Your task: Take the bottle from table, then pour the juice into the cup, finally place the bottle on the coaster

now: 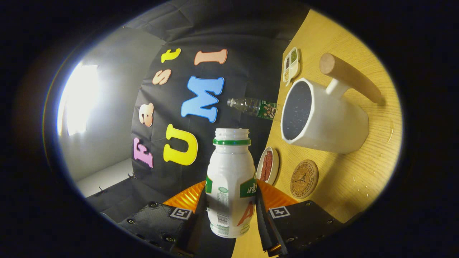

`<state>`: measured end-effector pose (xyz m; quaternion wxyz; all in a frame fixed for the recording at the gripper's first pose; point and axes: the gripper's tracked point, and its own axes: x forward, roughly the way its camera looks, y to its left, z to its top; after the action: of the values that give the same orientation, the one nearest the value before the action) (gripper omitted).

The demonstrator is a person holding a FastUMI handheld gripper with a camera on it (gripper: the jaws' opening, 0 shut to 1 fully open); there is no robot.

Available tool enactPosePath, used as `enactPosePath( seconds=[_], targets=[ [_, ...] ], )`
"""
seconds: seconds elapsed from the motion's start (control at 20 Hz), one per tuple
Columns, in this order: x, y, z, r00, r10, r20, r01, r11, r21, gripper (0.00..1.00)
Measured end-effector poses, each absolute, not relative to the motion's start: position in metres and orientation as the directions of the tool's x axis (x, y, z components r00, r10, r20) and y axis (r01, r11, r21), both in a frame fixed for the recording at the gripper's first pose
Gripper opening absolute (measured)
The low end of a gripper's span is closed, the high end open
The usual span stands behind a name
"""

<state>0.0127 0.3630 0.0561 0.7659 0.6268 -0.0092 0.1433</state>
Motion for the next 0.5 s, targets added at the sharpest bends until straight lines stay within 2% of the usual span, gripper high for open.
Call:
enactPosePath(
  seconds=[0.5],
  targets=[
    [0.0116, 0.3573, 0.0574, 0.959, 0.184, 0.214, -0.232, 0.079, 0.97, 0.63]
  ],
)
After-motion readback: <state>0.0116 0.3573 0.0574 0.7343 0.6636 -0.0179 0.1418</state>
